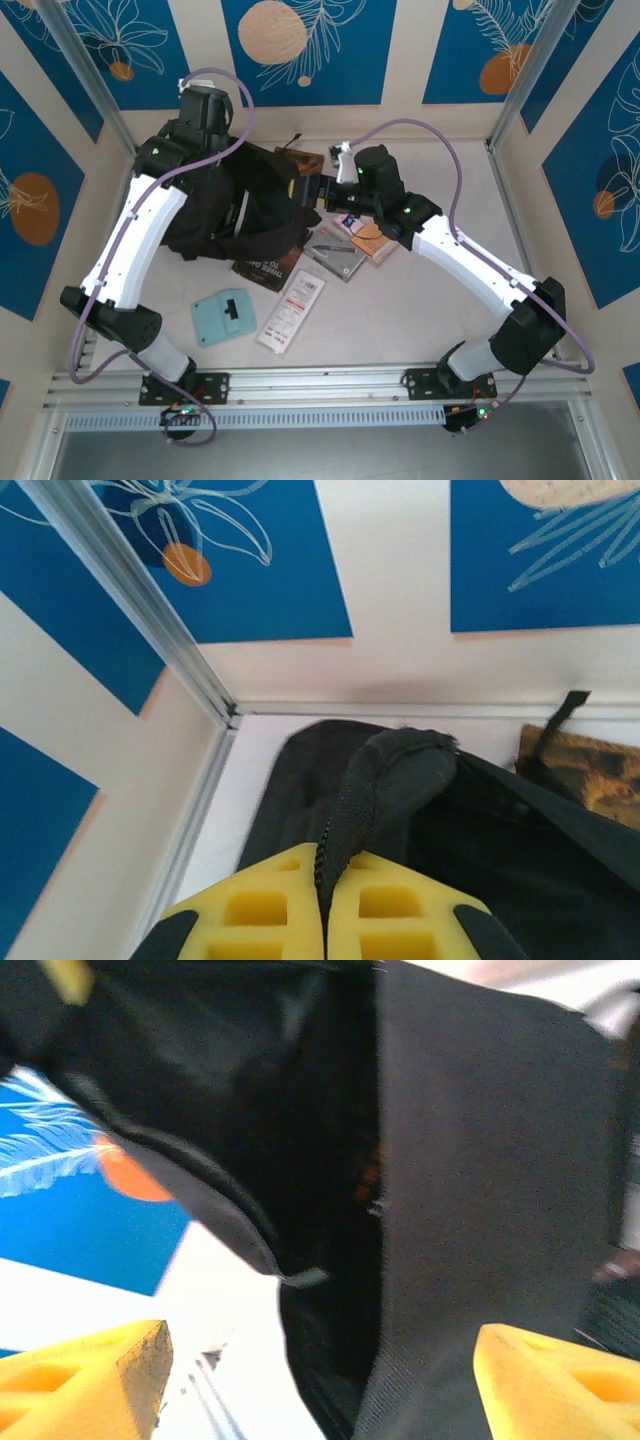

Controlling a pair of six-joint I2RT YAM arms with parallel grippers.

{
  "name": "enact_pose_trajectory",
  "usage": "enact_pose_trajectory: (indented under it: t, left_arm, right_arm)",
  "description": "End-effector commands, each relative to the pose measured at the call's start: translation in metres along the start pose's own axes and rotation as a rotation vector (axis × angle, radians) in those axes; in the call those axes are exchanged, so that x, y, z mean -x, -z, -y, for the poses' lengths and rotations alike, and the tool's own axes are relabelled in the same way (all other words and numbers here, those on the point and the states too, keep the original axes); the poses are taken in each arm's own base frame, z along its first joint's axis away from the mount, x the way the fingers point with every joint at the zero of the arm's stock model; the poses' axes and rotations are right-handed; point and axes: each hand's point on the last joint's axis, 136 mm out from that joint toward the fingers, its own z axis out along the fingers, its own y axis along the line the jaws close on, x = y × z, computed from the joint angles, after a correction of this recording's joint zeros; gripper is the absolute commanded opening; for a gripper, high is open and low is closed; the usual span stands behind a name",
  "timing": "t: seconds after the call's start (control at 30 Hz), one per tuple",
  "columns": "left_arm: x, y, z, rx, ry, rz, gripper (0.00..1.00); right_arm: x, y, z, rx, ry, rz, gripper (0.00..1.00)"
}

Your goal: Pack books, pencil case, and school supplies into a backpack

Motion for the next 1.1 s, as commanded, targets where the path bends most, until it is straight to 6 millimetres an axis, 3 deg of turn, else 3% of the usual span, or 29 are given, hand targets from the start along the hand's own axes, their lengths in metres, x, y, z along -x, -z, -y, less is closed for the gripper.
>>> enact_pose_trajectory:
  t: [0.0,0.1,0.23,0.33,0.5,0.6,0.73,1.07]
  left_arm:
    - [-0.013,-0.004,0.029,-0.167,0.096,-0.032,0.0]
    - [-0.055,-0.014,0.092,-0.434,0.098,-0.171,0.0]
    - [-0.099,-0.02,0.136,-0.595,0.155,-0.361,0.0]
    - [-0.116,-0.018,0.147,-0.637,0.191,-0.438,0.0]
    - [-0.122,-0.009,0.151,-0.684,0.286,-0.461,0.0]
    - [-0.13,-0.01,0.148,-0.672,0.253,-0.454,0.0]
    - [-0.13,-0.01,0.144,-0.668,0.245,-0.428,0.0]
    - [-0.127,-0.009,0.137,-0.673,0.258,-0.411,0.0]
  right_arm:
    - [-0.023,0.008,0.055,-0.191,0.031,-0.05,0.79]
    - [-0.036,0.009,0.094,-0.293,0.035,-0.09,0.8]
    - [-0.053,0.004,0.145,-0.479,0.08,-0.23,0.84]
    - [-0.067,-0.005,0.181,-0.604,0.108,-0.359,0.9]
    - [-0.087,-0.029,0.214,-0.664,0.151,-0.513,0.99]
    - [-0.097,-0.037,0.231,-0.698,0.155,-0.584,0.99]
    - [-0.118,-0.046,0.238,-0.652,0.107,-0.653,0.99]
    - [-0.15,-0.041,0.213,-0.61,0.144,-0.685,0.99]
